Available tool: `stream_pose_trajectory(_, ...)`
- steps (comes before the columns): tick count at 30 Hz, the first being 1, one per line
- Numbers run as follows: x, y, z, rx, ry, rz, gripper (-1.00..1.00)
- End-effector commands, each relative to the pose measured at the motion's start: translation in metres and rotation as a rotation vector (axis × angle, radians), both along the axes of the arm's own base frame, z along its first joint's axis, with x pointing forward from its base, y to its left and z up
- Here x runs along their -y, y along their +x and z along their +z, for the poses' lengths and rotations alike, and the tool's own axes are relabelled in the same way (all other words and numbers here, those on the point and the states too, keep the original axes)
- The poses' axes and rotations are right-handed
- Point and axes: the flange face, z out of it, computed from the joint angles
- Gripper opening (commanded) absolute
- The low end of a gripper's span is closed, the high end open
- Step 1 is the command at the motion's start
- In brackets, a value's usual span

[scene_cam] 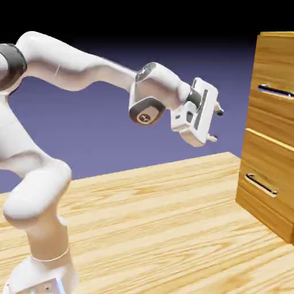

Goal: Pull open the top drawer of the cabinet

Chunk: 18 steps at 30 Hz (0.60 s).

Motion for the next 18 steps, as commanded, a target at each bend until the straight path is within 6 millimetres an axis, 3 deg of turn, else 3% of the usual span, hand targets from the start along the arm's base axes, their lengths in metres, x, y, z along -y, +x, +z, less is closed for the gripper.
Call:
stream_pose_trajectory(1,0.001,0.003,0.001,0.014,0.054,-0.037,0.0)
stream_pose_trajectory(18,0.001,0.067,-0.007,0.21,1.085,-0.581,0.0)
